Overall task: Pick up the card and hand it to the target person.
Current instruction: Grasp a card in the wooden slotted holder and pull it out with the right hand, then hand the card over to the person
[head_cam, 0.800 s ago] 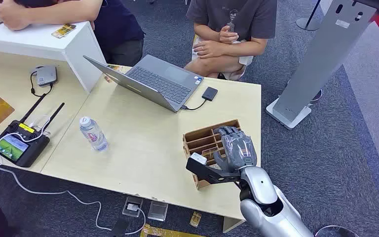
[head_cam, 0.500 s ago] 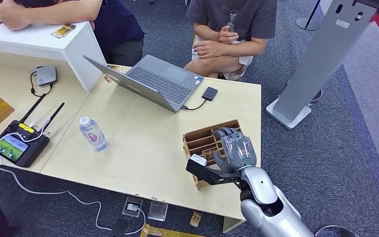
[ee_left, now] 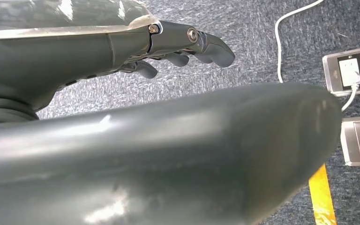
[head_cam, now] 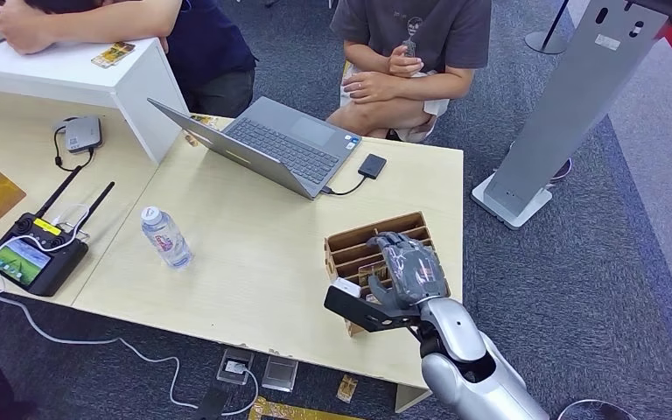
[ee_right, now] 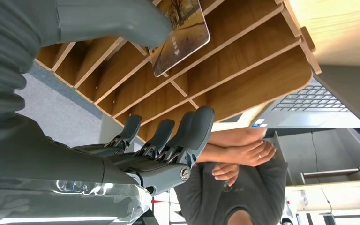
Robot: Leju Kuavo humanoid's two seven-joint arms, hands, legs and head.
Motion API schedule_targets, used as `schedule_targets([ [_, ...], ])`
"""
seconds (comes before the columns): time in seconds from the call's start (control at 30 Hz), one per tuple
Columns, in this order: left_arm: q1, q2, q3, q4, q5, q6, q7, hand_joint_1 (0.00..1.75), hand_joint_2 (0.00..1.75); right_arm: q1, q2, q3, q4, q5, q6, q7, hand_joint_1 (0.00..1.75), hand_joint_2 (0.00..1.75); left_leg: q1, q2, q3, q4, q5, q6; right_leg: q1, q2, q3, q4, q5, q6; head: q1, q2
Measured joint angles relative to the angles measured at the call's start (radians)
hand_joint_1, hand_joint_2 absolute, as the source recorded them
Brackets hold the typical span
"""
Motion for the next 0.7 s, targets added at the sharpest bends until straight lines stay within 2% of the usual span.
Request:
schedule_targets([
  [0.7, 0.0, 0.0, 0.0, 0.0, 0.004, 0.014, 0.013, 0.0, 0.0, -0.01, 0.016, 0.021, 0.055, 0.013, 0.0, 0.018, 0.73, 1.75, 0.0, 0.0, 0.0, 0.0, 0.0, 0.0, 0.0, 0.0, 0.0, 0.0, 0.0, 0.0, 0.0, 0.0],
])
